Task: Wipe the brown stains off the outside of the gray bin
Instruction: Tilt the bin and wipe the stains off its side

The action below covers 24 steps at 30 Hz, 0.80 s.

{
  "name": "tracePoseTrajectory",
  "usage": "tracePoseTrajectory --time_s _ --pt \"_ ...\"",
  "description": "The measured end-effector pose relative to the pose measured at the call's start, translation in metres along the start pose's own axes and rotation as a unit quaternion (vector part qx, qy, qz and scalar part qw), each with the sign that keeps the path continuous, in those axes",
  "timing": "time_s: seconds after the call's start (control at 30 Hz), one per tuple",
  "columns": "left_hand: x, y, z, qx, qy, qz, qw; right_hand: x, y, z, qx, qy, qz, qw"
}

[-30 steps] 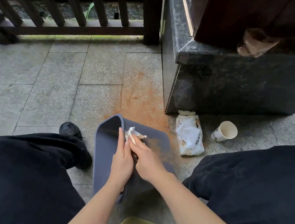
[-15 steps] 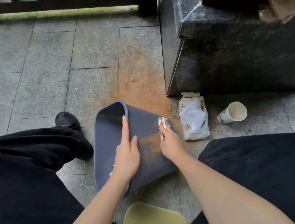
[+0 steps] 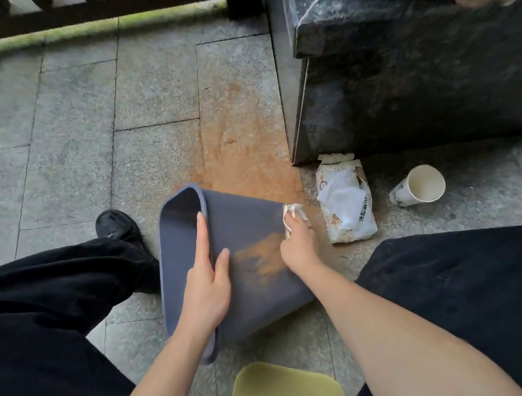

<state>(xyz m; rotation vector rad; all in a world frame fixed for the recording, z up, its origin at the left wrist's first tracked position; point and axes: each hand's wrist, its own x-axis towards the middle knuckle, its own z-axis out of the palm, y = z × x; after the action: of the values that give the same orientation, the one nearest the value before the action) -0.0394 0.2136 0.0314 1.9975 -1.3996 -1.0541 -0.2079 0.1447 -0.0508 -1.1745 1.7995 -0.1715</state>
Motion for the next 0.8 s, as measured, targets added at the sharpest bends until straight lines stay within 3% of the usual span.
tracePoseTrajectory --time_s 0.13,0.2,0.3,0.37,0.47,0.53,0.6,0.7,0.8 --pt "0.003 -0.007 -0.007 0.016 -0.018 0.022 0.999 -0.046 -0.066 0.022 0.100 0.007 -0.224 0.969" --pt "0.003 -0.008 -0.006 0.017 -0.017 0.020 1.000 -0.059 -0.083 0.031 0.118 -0.022 -0.276 0.954" --pt "0.001 -0.010 -0.005 0.000 0.006 0.019 1.000 -0.052 -0.073 0.024 0.046 -0.023 -0.320 0.946" --pt "0.001 -0.011 -0.005 -0.002 0.022 0.018 1.000 -0.031 -0.050 0.014 0.015 -0.021 -0.277 0.960" --pt "0.001 -0.014 -0.005 -0.002 0.025 0.012 1.000 0.007 0.007 -0.004 -0.059 -0.005 -0.087 0.994" --pt "0.002 -0.013 -0.006 0.000 0.012 0.007 1.000 0.019 0.040 -0.008 -0.106 -0.019 0.038 0.993" --pt "0.004 -0.013 -0.006 0.006 0.008 0.006 1.000 0.021 0.054 0.000 -0.084 -0.022 0.103 0.991" --pt "0.006 -0.010 -0.008 -0.002 0.022 0.001 1.000 0.017 0.043 0.011 -0.010 0.009 0.106 0.994" --pt "0.006 -0.004 -0.007 -0.003 0.028 0.001 1.000 0.006 0.014 0.013 0.013 0.028 0.020 0.999"
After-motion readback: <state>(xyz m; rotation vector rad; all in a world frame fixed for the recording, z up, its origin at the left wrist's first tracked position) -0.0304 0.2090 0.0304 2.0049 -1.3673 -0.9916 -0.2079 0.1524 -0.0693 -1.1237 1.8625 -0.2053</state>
